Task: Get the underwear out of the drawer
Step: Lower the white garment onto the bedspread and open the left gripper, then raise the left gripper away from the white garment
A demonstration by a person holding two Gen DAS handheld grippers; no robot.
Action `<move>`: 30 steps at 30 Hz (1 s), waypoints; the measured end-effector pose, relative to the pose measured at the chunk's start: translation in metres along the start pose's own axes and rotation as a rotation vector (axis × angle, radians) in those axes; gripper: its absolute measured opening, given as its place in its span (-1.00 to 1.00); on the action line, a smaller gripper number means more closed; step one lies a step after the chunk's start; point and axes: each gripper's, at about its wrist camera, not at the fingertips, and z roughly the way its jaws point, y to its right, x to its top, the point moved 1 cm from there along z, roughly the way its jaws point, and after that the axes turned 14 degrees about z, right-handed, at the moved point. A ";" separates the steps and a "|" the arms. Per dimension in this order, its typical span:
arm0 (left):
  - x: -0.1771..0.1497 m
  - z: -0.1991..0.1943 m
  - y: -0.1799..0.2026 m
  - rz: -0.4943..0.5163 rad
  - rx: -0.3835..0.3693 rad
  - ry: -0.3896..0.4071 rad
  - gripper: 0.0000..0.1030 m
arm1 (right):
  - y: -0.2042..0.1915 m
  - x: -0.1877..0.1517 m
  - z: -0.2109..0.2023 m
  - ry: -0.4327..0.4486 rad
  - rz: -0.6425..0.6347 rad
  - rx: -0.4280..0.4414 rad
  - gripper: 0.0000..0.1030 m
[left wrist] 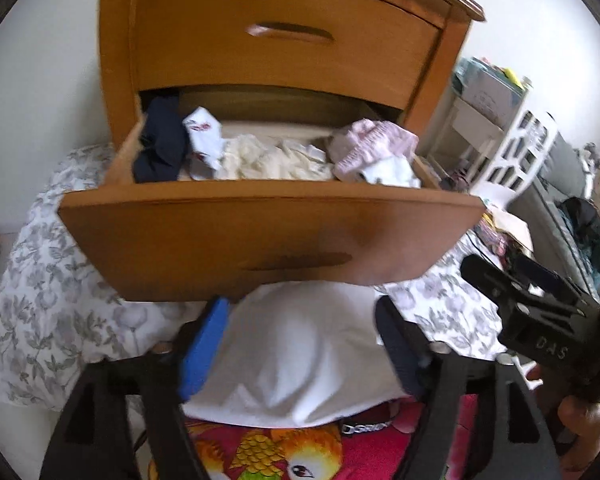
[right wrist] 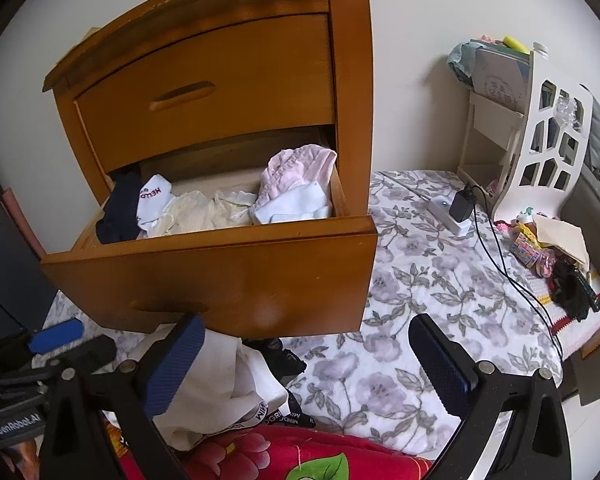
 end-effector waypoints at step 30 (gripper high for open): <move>-0.023 -0.020 -0.050 -0.095 0.262 0.178 0.99 | -0.033 -0.020 0.016 -0.088 -0.112 0.087 1.00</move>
